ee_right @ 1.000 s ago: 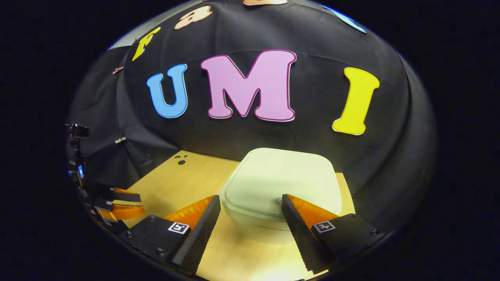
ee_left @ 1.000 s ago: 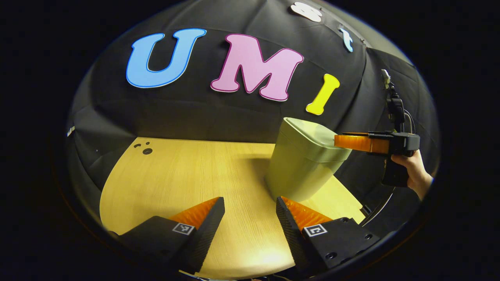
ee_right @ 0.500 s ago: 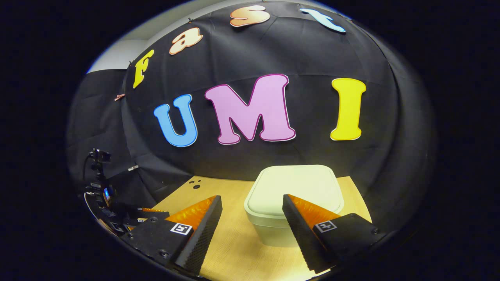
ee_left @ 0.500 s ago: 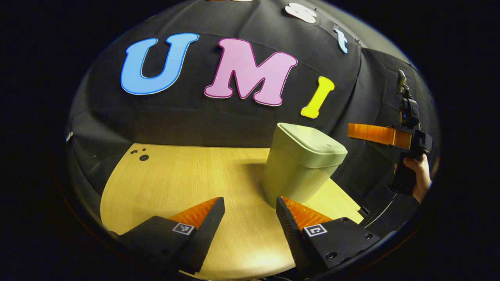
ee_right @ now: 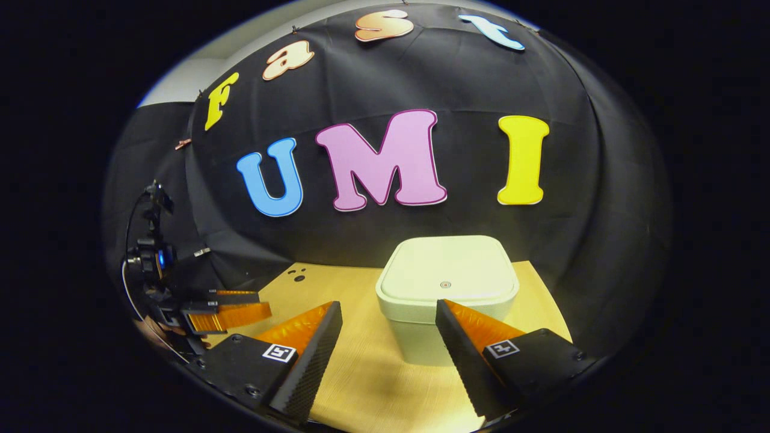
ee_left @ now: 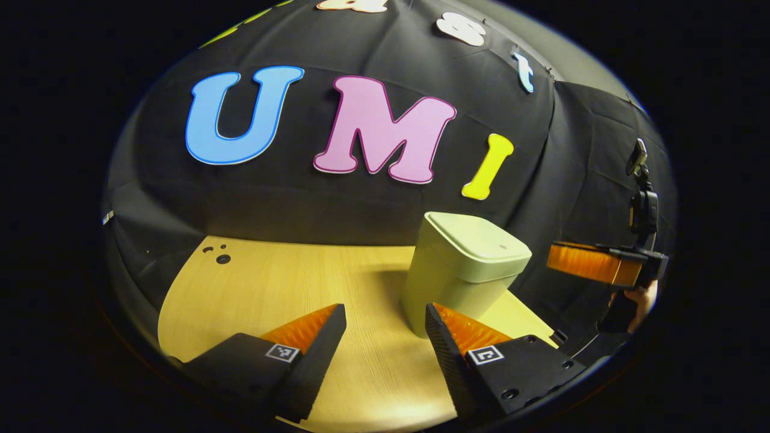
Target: Press the lid of the desktop garbage bin to open it, pick up the crumpled paper on the desktop and throw it into the bin, then pick up the pop can on the desktop and drop it into the bin, and finally close the garbage bin lid.
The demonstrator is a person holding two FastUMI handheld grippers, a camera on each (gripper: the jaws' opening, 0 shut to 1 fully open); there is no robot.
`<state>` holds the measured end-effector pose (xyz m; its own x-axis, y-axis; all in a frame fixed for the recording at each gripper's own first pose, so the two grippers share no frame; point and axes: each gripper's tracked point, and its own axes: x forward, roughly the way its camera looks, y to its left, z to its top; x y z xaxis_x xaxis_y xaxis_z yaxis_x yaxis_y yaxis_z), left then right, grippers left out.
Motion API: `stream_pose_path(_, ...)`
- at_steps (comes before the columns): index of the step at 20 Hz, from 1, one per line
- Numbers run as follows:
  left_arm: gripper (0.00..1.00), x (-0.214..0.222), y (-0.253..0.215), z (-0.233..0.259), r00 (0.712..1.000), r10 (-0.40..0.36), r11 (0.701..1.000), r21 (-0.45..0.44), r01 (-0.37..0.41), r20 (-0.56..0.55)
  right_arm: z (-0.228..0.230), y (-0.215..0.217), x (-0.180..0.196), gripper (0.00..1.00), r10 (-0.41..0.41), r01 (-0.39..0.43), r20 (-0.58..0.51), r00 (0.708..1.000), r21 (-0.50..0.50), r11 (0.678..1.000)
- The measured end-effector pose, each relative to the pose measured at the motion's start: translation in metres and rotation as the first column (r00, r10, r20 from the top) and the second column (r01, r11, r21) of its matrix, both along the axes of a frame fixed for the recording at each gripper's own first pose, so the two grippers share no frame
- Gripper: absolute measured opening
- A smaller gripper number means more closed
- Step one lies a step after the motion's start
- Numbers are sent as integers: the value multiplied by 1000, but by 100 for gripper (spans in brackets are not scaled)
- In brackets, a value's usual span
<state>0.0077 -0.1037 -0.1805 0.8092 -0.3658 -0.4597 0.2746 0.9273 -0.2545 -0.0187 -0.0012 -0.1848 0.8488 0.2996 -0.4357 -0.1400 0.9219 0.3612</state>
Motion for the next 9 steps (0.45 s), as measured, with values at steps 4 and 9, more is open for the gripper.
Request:
stream_pose_path(4,86,5,-5,7,1000,-11,1000,-9,11,12,-9,5,-4,98,-6,6,-16,1000,6,1000)
stream_pose_path(9,86,4,-11,6,999,-32,999,-15,32,8,-18,9,-6,98,-1,1,-30,1000,-6,1000)
